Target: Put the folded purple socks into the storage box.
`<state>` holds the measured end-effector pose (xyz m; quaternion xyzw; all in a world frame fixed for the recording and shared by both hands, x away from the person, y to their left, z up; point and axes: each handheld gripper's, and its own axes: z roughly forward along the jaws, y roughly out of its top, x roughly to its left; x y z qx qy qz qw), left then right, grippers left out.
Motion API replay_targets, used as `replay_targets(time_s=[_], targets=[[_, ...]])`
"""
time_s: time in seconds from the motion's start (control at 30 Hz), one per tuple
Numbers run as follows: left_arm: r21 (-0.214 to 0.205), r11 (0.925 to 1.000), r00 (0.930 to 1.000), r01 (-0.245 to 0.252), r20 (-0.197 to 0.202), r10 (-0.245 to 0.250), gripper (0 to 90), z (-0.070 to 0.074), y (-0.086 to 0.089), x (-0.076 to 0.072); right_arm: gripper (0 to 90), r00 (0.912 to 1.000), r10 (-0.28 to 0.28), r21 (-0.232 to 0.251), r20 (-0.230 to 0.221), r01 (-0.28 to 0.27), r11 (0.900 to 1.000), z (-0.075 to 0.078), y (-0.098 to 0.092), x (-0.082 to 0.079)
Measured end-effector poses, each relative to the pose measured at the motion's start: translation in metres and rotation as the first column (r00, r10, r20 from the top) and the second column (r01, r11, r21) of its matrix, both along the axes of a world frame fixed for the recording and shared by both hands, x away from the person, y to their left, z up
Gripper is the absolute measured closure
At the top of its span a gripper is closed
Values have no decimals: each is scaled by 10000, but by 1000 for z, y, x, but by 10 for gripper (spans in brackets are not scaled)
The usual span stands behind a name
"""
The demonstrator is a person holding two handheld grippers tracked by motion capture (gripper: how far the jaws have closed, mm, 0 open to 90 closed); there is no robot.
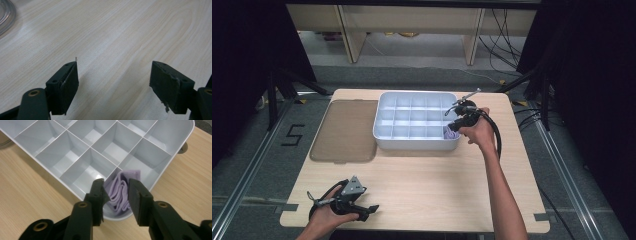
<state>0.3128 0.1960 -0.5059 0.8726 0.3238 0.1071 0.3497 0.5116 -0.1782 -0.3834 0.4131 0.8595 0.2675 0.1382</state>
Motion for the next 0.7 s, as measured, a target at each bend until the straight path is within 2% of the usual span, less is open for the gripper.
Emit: replay_targets(time_s=[0.17,0.27,0.33,0.37,0.4,0.47,0.5,0.53,0.6,0.63,0.7], targets=[[10,10000,10000,2,25,-2,223,0,0,0,614,9999,-116,277,20,115,9995,-3,-5,-4],[18,10000,10000,9,16,-9,223,0,0,0,570,9998,-162,402,119,157,9991,-4,-6,-7],[6,10000,10000,-1,27,1,223,0,0,0,536,9994,-335,495,34,333,9982,-4,-5,-10],[128,9999,9998,73,175,-75,223,0,1,1,527,9994,-354,587,-16,355,9976,-4,-5,-11],[156,9998,9997,108,199,-112,223,0,1,2,519,9997,-204,533,160,195,9984,-5,-6,-11],[31,10000,10000,38,10,-38,223,0,0,0,498,9994,-346,636,12,345,9974,-4,-5,-13],[-13,10000,10000,7,16,-7,223,0,0,0,484,9995,-225,581,214,212,9981,-5,-6,-13],[0,10000,10000,13,19,-13,223,0,0,0,475,9994,-327,660,85,321,9973,-5,-5,-15],[-78,9999,9999,-118,-83,118,223,-1,0,0,470,9993,-171,702,329,148,9974,-6,-5,-15],[-74,9999,9999,-118,-85,118,223,0,0,0,463,9991,-319,702,289,298,9971,-6,-4,-17],[-80,9999,9999,-117,-76,117,223,0,0,0,451,9991,-277,839,325,249,9962,-8,-3,-19]])
